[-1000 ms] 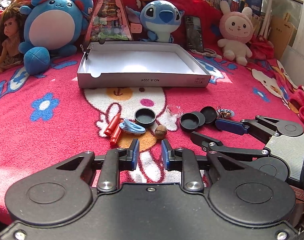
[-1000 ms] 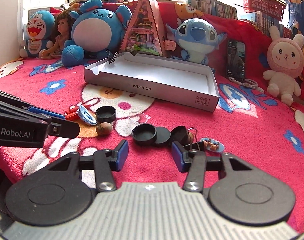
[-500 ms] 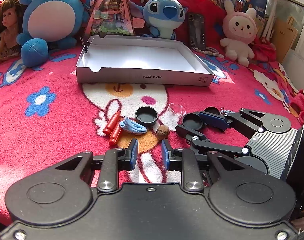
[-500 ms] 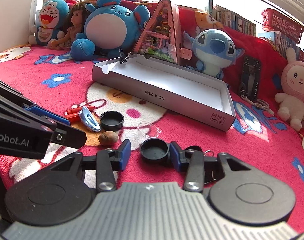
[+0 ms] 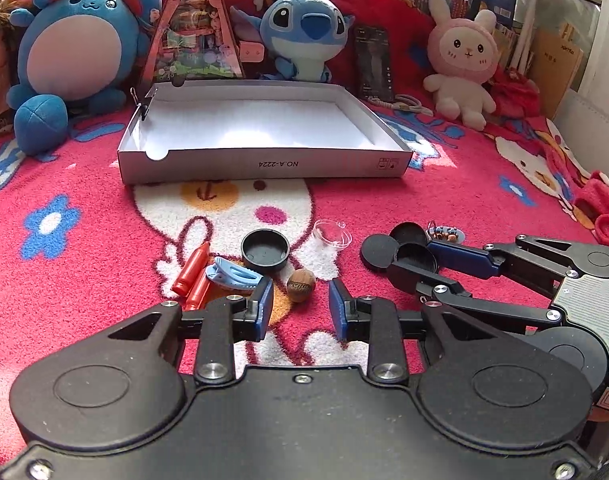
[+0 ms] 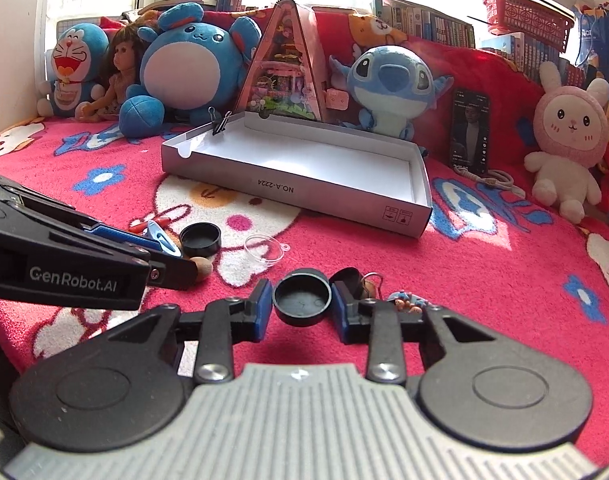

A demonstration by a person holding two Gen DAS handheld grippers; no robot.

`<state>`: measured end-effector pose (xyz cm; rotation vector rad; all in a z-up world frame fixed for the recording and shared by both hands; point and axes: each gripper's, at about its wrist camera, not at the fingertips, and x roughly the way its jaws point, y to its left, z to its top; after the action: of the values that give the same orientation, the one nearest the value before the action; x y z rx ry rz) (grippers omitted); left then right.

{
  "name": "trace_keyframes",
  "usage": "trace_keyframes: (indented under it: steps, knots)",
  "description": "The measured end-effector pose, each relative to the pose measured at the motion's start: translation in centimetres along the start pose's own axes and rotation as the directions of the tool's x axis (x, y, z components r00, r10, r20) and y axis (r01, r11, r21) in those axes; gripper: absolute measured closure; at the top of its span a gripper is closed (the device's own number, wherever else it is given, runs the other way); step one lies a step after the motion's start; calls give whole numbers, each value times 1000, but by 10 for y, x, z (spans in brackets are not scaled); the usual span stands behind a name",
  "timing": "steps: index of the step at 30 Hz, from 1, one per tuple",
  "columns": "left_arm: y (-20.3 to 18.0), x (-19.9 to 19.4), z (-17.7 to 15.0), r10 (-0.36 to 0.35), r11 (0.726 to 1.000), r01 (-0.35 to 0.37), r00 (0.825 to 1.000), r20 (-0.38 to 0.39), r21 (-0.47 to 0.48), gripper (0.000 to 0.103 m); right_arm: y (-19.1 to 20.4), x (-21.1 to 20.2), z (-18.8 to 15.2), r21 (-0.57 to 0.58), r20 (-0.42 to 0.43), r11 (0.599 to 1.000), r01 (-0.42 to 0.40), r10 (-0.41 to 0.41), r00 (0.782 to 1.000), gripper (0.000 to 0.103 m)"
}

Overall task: Organize rigid objects
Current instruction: 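Lower the right tool onto the small black cup and close it, then grasp the brown nut with the left tool while the right tool holds the black cup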

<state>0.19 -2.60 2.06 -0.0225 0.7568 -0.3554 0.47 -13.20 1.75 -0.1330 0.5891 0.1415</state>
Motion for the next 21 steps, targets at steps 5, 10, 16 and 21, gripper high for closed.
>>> trace_keyframes:
  steps: [5, 10, 16, 21]
  knots:
    - [-6, 9, 0, 29, 999, -30, 999, 39, 33, 73, -9, -6, -3, 57, -20, 998, -8, 9, 1000, 65]
    - [-2, 19, -2, 9, 1000, -10, 1000, 29, 12, 70, -10, -8, -9, 81, -31, 996, -22, 24, 999, 65]
    - [-4, 24, -8, 24, 999, -26, 999, 41, 40, 69, -8, -5, -15, 93, -34, 996, -9, 12, 999, 62]
    - [-5, 26, -9, 30, 999, -32, 998, 47, 38, 68, -8, -6, -18, 105, -11, 994, 8, -7, 1000, 58]
